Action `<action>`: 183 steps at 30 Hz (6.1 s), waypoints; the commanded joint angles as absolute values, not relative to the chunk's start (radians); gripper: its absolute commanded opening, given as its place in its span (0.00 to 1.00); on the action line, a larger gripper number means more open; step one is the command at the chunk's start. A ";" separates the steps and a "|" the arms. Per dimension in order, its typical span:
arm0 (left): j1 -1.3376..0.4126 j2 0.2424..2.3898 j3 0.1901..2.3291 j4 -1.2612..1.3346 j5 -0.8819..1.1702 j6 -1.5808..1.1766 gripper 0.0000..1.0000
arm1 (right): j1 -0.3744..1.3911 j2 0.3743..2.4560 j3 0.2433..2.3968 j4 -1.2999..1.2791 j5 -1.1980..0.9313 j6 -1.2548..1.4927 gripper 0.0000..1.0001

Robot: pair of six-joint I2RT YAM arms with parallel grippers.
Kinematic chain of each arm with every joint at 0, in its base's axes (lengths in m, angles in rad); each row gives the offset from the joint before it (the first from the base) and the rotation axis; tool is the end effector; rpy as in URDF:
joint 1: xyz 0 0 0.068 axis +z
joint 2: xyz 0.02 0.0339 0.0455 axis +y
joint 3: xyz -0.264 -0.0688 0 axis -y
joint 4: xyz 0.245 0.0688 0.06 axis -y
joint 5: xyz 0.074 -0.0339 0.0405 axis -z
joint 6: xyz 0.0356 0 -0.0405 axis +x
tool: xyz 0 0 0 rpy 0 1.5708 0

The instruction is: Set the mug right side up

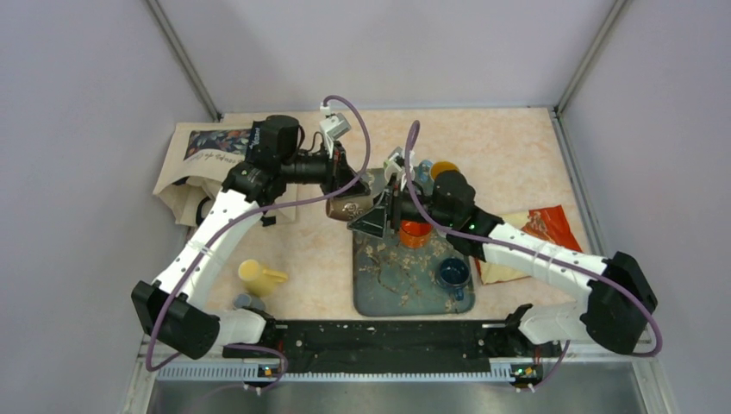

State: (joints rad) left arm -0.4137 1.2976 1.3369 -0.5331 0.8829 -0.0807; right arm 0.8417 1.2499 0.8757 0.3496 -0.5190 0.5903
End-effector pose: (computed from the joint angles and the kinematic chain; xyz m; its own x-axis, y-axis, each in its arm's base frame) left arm 0.2419 -0.1363 0.3915 -0.5034 0.1651 -0.8482 0.8403 0.3222 -0.4360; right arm 0.1811 0.2292 0.3277 -0.5579 0.1009 -0.8237 -0.8033 0.1836 0.5666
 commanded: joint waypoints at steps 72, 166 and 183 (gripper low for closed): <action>-0.155 1.136 0.931 -1.276 0.261 1.127 0.82 | 1.126 1.281 1.072 -0.771 0.088 0.248 0.71; -0.098 1.108 1.292 -0.947 0.101 0.489 0.99 | 0.927 1.614 1.317 -0.356 0.084 0.143 0.00; 0.219 1.040 1.072 -1.188 0.055 0.699 0.97 | 0.928 2.020 1.661 -0.766 0.145 0.134 0.00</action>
State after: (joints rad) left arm 0.1696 1.0565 1.0836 -1.1248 0.0322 0.6369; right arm 0.9272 1.9690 1.5955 -0.6697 0.1150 0.1524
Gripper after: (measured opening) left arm 0.983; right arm 0.083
